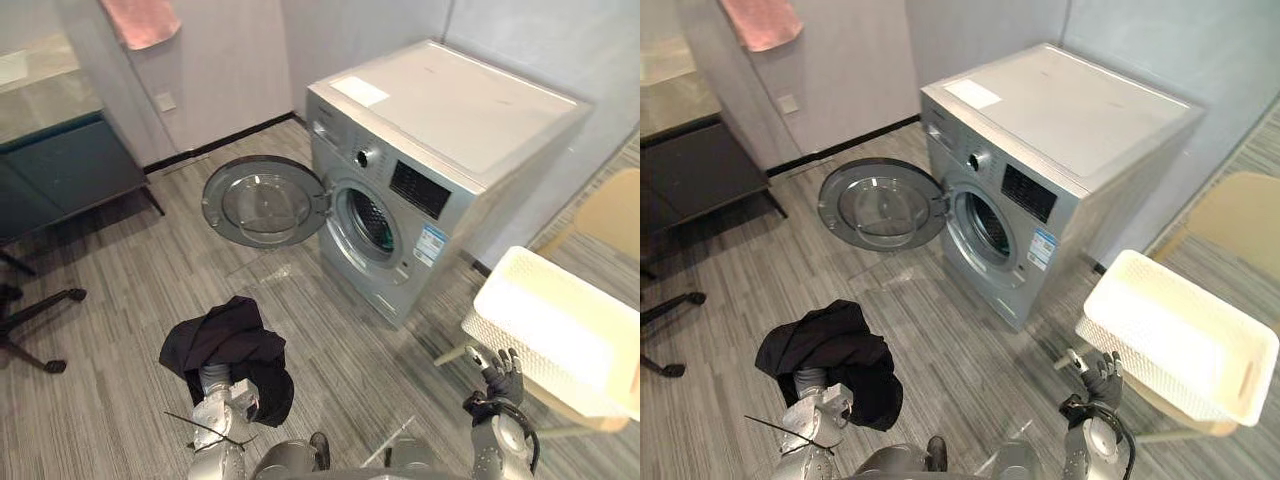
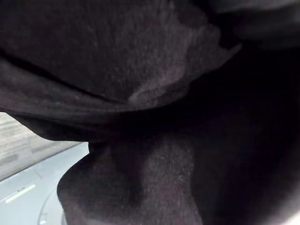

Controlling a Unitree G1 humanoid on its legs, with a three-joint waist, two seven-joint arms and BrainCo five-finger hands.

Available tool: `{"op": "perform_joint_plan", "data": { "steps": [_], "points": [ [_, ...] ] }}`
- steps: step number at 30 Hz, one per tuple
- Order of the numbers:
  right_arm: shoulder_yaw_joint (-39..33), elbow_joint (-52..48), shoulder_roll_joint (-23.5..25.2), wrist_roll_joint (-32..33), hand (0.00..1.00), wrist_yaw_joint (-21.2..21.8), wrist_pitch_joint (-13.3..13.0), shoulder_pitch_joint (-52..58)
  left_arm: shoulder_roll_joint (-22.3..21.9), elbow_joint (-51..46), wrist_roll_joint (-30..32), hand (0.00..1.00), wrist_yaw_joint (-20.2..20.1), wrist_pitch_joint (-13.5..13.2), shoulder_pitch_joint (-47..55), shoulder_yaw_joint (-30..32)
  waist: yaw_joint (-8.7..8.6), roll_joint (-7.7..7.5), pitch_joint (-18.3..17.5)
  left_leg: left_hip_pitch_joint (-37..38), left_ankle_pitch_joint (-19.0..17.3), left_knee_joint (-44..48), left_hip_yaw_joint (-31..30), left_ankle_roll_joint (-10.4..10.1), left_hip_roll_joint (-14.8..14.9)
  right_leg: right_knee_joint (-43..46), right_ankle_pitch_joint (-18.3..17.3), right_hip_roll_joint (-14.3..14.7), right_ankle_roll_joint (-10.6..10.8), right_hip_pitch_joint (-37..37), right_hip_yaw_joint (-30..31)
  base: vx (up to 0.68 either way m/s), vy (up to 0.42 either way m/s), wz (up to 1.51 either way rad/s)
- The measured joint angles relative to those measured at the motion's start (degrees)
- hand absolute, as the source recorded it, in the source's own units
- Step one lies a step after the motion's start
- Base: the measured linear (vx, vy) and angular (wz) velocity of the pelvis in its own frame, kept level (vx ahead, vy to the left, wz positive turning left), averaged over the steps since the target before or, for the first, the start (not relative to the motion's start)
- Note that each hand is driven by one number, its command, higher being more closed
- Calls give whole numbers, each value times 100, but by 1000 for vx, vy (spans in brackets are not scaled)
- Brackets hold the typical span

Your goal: Pick up the laundry basket with both hands and put the clothes into the washing machine.

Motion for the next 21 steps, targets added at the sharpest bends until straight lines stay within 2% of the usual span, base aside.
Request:
{"op": "perform_joint_plan", "data": {
  "steps": [1, 3, 4, 5, 7, 8, 10, 11, 12, 13, 14, 15, 16, 17, 18, 19, 21],
  "points": [
    [17, -76, 55, 52, 0, 45, -25, 162, -38, 0, 32, 100, -20, 22, -4, -71, -26, 11, 4, 142, -62, -3, -192, -13, 1, -296, 2, 277, -3, -109, 70, 170, -80, 64],
    [138, -244, 37, 89, 0, 47, -37, 448, -98, -2, 84, 100, -105, 51, -4, -240, -76, 11, -2, 247, -244, 58, -425, 13, 7, -800, 87, 424, -89, -229, 62, 224, -143, 77],
    [201, -440, 50, 101, 0, 43, -58, 633, -100, -2, 134, 100, -117, 74, 3, -466, -105, 9, -40, 229, -538, 367, -565, -96, 53, -1154, 647, 422, -352, -207, -53, 340, -214, 59],
    [226, -467, 59, 102, 0, 40, -91, 623, -111, -2, 178, 100, -121, 91, 2, -595, -88, 89, -89, 178, -737, 602, -560, -193, 237, -1197, 809, 500, -626, -153, -279, 387, -227, 35],
    [290, -471, 87, 101, 0, 29, -94, 596, -152, -1, 180, 100, -166, 98, -65, -712, -112, 150, -135, 163, -809, 698, -507, -289, 437, -1261, 765, 595, -745, -130, -481, 347, -195, 23],
    [339, -480, 92, 100, 0, 24, -94, 591, -214, -1, 181, 100, -223, 136, -120, -770, -169, 161, -132, 160, -837, 850, -334, -257, 581, -1346, 704, 647, -839, -7, -603, 291, -161, 42],
    [389, -486, 96, 88, 0, 21, -93, 624, -218, -2, 194, 100, -250, 178, -158, -776, -225, 189, -95, 26, -855, 1659, 25, -222, 866, -1477, 570, 796, -892, 323, -703, 208, -129, 33],
    [480, -537, 97, 75, 0, 13, -92, 669, -224, -17, 194, 100, -254, 180, -121, -693, -203, 231, -98, -254, -760, 2730, 220, -92, 1168, -1498, 418, 954, -916, 542, -706, 242, -127, -20],
    [579, -641, 93, 31, 0, -17, -91, 738, -276, -33, 190, 100, -245, 181, -44, -578, -115, 317, -142, -532, -438, 3661, 444, 151, 1525, -1463, 286, 1142, -998, 703, -575, 243, -106, -53],
    [640, -658, 91, 20, 0, -42, -88, 760, -279, -55, 187, 100, -228, 184, 13, -506, -79, 351, -176, -630, -205, 4001, 594, 208, 1698, -1448, 242, 1217, -1017, 758, -467, 258, -15, -89],
    [761, -657, 120, -11, 0, -85, -85, 834, -286, -66, 185, 100, -217, 189, 104, -336, -58, 284, -225, -820, 328, 4533, 920, 243, 1996, -1453, 163, 1250, -1119, 862, -226, 272, 29, -85],
    [771, -641, 160, -183, 0, -111, -70, 915, -286, -65, 180, 100, -206, 197, 116, -229, -48, 262, -219, -988, 245, 4870, 1070, 184, 2220, -1509, 166, 1247, -1139, 979, -52, 289, 44, -77],
    [751, -592, 168, -229, 0, -115, -53, 976, -286, -60, 180, 100, -205, 198, 116, -215, -60, 260, -230, -1044, 161, 4872, 1064, 128, 2296, -1548, 173, 1236, -1131, 1058, 50, 309, 76, -64],
    [639, -332, 176, -365, 0, -136, 0, 1056, -282, -38, 179, 100, -203, 200, 117, -204, -70, 228, -243, -1079, -18, 4566, 1017, -44, 2361, -1647, 202, 1142, -1106, 1141, 205, 302, 118, -67],
    [572, 8, 173, -444, 0, -174, 65, 1061, -259, 0, 177, 100, -198, 201, 115, -213, -81, 178, -272, -1052, -160, 3869, 1021, -269, 2370, -1772, 236, 1019, -1049, 1225, 393, 300, 138, -63],
    [557, 122, 176, -474, 0, -199, 130, 1063, -241, 5, 177, 100, -195, 202, 117, -214, -110, 158, -286, -1033, -212, 3455, 1013, -360, 2352, -1877, 263, 944, -1005, 1284, 452, 299, 196, -46],
    [555, 335, 213, -610, 0, -203, 211, 1217, -226, 7, 178, 100, -205, 201, 67, -341, -123, 91, -280, -959, -191, 2101, 845, -413, 2219, -2137, 328, 729, -831, 1457, 626, 278, 230, -34]
  ]
}}
